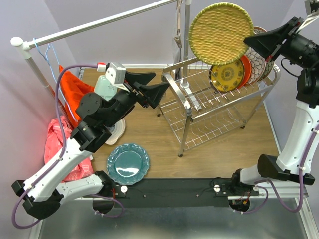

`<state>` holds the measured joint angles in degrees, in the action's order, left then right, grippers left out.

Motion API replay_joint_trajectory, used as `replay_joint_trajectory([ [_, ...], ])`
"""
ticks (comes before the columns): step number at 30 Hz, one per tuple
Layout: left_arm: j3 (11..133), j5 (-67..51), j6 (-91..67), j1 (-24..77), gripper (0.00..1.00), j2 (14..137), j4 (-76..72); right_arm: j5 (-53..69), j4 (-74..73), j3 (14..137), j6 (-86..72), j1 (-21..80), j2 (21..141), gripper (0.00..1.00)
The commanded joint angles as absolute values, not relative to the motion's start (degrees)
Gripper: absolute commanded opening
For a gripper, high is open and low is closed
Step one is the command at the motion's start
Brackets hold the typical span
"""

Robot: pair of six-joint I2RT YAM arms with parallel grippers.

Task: Load the plates into the dish rack
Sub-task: Insert the plate into the dish rack

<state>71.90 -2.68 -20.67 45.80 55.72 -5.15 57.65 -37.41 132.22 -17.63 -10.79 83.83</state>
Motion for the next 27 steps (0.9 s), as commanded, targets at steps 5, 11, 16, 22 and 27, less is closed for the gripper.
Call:
replay_joint_trajectory([
  [5,71.02,-1.05,-21.97,45.53,0.81,55.72,-8.79,43.78,-44.47,131.13,-5.90,-9.23,80.86,0.01],
  [11,70.58,-0.79,-22.32,45.53,0.81,56.16,-9.84,39.82,-45.17,129.29,-3.08,-8.61,78.58,0.01],
  [16,69.61,-0.79,-22.85,45.44,0.81,56.42,-11.25,39.20,-46.67,127.53,-2.02,-8.44,77.26,0.01],
  [22,69.00,-0.53,-23.29,45.53,0.81,56.78,-12.30,37.88,-49.57,125.78,-2.28,-6.77,76.82,0.01],
  [27,68.99,-0.44,-23.38,45.53,0.82,57.04,-12.66,33.58,-50.45,123.76,-1.50,-3.61,76.38,0.01],
])
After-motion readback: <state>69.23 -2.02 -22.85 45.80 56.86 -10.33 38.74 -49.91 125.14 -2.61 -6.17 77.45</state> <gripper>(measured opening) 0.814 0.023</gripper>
